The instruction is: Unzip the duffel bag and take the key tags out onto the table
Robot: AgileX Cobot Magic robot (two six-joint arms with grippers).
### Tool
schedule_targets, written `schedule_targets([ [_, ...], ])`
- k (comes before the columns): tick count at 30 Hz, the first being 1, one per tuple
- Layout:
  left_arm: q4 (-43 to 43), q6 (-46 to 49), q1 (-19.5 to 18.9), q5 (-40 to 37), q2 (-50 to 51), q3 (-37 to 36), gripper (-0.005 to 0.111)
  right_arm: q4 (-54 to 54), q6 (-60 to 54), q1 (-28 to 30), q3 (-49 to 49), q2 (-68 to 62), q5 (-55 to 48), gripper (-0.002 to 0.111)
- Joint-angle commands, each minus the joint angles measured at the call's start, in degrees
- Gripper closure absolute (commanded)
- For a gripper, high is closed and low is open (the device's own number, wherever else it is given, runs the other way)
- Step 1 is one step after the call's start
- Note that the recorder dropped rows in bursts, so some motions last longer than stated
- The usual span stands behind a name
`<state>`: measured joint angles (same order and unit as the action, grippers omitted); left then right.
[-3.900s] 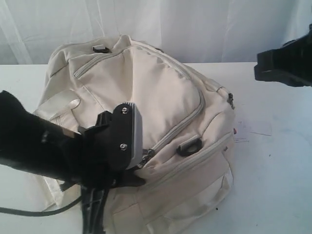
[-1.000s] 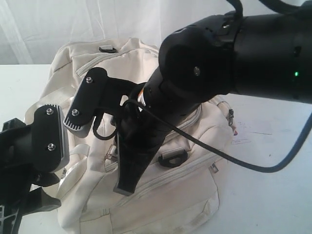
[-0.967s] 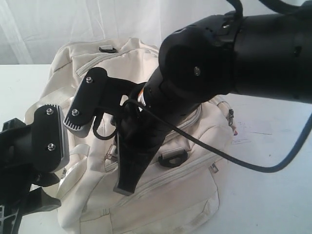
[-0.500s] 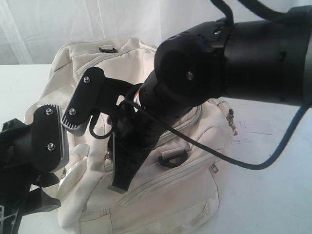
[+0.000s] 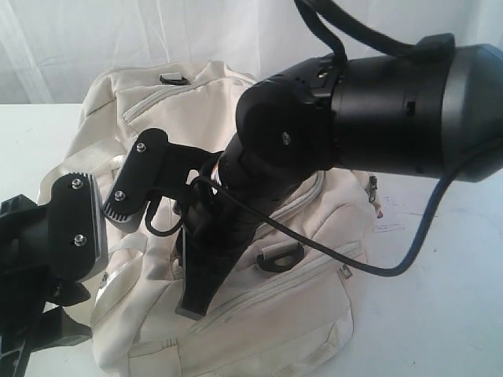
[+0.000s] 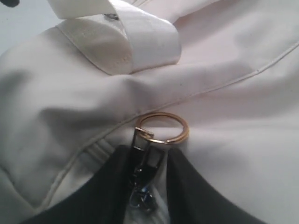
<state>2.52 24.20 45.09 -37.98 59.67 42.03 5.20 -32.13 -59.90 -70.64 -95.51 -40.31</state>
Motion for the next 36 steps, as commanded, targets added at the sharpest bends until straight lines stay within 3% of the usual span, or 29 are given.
schedule_targets([
  [1,-1.1,-0.2,0.0,0.7,-0.4,-0.1,0.064,0.4,0.1,-0.1,-0.2,-0.1,0.1,0.095],
  [5,-1.1,-0.2,0.0,0.7,-0.4,-0.1,0.064,0.3,0.1,-0.1,-0.2,0.8,0.1,0.108],
  [26,-1.1,-0.2,0.0,0.9,-0.4,-0.1,0.064,-2.4,5.4,-0.1,-0.2,3.0,-0.3,0.108],
  [29,-1.1,-0.2,0.0,0.9,-0.4,-0.1,0.064,-2.4,6.0,-0.1,-0.2,1.9,-0.9,0.102],
  [33,-1.4,-0.2,0.0,0.9,-0.4,-0.1,0.064,-2.4,7.0,-0.1,-0.2,0.0,-1.2,0.082],
  [36,-1.4,-0.2,0.0,0.9,-0.4,-0.1,0.064,-2.5,7.0,-0.1,-0.2,-0.6,-0.4,0.074],
])
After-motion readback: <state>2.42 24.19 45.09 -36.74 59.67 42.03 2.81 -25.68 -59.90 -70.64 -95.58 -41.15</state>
